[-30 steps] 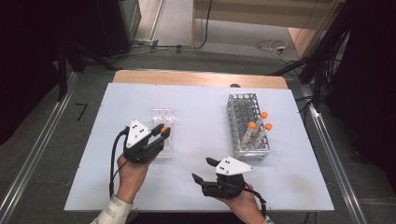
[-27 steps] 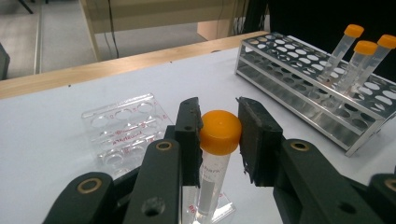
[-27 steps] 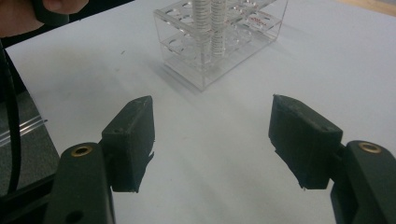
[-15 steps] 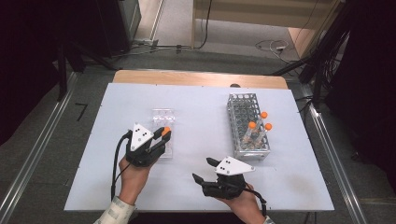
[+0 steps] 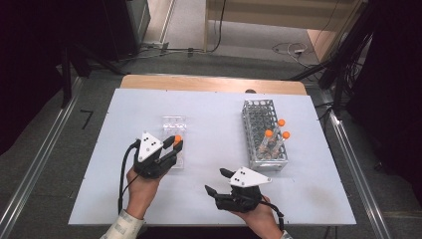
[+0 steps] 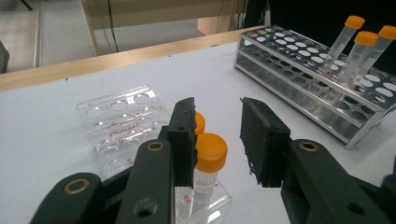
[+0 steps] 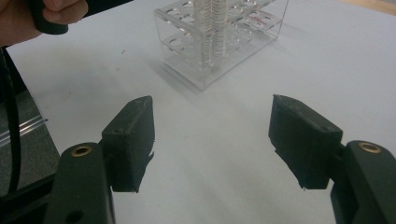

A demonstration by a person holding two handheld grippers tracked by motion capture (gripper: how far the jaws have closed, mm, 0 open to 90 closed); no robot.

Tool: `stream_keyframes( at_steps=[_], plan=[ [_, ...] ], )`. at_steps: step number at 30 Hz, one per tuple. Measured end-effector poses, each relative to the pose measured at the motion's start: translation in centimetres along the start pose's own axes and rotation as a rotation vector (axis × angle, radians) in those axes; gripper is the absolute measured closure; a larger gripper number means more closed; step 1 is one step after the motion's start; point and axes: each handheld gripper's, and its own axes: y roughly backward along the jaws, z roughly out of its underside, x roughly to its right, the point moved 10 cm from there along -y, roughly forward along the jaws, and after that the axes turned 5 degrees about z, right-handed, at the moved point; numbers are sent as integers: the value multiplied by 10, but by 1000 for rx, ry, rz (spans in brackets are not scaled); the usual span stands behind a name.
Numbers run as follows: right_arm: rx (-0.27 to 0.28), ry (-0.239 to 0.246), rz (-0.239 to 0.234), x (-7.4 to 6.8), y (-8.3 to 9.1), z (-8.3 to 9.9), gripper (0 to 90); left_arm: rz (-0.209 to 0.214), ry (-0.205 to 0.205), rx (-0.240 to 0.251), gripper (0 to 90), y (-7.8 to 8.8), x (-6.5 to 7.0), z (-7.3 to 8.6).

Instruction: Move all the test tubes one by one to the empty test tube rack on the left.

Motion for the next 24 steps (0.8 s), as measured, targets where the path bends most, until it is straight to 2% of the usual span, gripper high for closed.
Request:
stream_keyframes(
  at_steps=[6, 16, 19, 24],
  plan=[
    [3, -2, 1, 1, 1, 0, 299, 6, 16, 17, 568, 4, 0, -3],
    [20, -26, 33, 13, 7, -3, 300, -1, 39, 26, 322, 9, 5, -5],
    [26, -31, 47, 19, 10, -4, 301, 0, 47, 22, 288, 11, 6, -4],
    [46, -51, 81, 33, 17, -6, 304, -3, 48, 23, 285, 14, 5, -3]
  ],
)
